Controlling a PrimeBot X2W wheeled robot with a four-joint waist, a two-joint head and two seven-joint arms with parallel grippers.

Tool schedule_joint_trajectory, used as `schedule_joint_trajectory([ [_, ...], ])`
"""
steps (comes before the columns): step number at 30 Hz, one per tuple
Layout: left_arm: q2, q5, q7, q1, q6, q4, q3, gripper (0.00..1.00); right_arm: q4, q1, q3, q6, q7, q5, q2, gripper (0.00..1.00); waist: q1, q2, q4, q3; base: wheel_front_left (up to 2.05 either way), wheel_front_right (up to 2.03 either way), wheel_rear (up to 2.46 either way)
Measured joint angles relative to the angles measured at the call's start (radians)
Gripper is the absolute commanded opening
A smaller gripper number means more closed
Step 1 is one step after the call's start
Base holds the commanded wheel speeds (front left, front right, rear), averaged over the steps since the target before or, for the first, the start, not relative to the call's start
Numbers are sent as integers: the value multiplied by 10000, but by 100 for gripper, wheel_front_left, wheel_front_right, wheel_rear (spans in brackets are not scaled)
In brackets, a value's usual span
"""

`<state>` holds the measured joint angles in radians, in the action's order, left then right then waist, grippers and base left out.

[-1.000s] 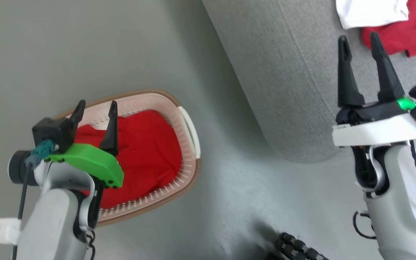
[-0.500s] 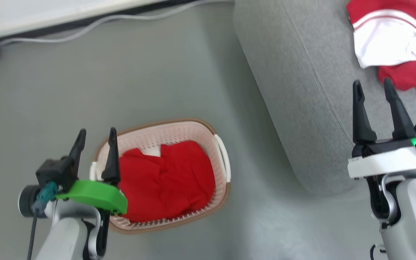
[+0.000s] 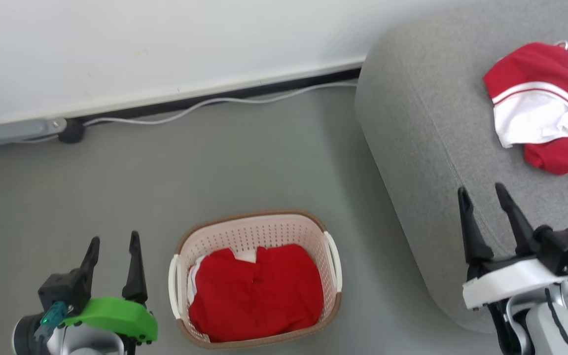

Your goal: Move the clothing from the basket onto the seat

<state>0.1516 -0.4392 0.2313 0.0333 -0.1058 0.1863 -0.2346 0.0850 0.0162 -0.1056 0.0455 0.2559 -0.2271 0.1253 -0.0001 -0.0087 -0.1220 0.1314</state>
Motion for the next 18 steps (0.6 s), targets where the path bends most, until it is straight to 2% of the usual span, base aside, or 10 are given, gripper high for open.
schedule_joint_trajectory([
  [11,222,-253,77,-1072,-10,-173,575,100,284,1017,-389,75,-13,102,42,100,0,0,229,-1514,0,0,0],
  [18,222,-251,79,-1304,-13,-476,625,100,113,1146,-472,159,-13,134,59,100,0,0,254,-1718,0,0,0],
])
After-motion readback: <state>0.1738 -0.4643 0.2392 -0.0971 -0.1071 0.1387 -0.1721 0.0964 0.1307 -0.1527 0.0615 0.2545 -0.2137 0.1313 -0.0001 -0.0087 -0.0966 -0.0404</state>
